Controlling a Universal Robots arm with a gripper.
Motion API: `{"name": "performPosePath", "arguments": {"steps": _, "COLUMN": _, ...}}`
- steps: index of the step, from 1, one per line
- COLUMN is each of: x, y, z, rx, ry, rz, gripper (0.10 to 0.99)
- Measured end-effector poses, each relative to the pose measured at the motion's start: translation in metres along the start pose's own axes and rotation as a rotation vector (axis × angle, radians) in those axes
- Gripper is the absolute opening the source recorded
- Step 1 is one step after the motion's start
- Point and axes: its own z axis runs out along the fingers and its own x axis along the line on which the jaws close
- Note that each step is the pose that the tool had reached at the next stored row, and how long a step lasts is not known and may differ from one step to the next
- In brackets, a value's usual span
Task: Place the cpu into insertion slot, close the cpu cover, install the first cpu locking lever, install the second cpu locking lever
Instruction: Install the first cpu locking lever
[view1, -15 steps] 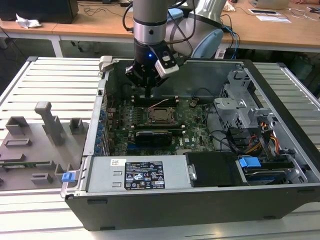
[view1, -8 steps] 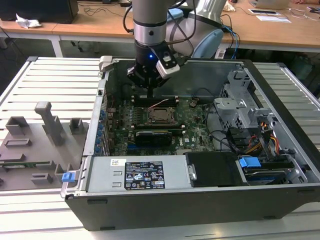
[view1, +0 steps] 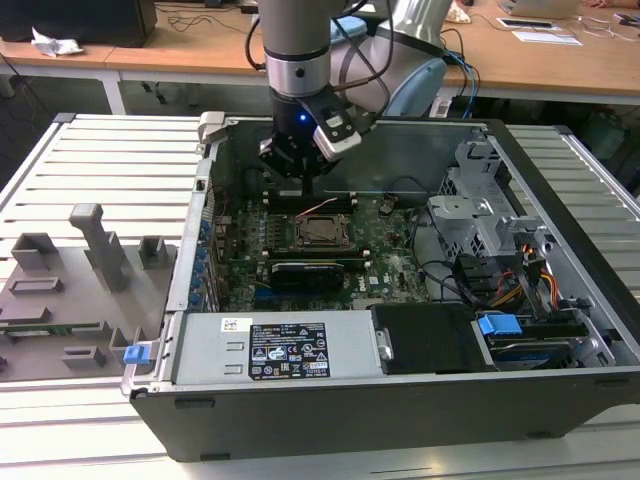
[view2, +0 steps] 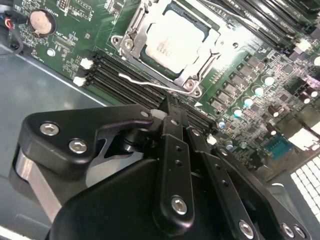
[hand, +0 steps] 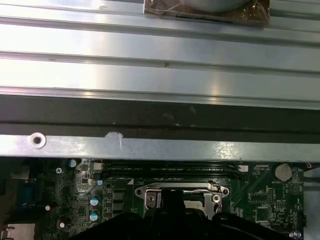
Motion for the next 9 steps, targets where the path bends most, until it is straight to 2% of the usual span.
{"name": "performPosePath", "arguments": {"steps": 2, "x": -0.0021, "y": -0.0003, "z": 0.0031, "rx": -0.001, "ry": 0.0003, "rz": 0.0, "gripper": 0.106}}
{"name": "performPosePath", "arguments": {"steps": 5, "x": -0.0086, "y": -0.0008, "z": 0.0085, "rx": -0.003, "ry": 0.0059, "rz": 0.001, "gripper": 0.106}}
{"name": "performPosePath", "arguments": {"steps": 9, "x": -0.01, "y": -0.0011, "z": 0.0124, "rx": -0.007, "ry": 0.0066, "rz": 0.001, "gripper": 0.106}}
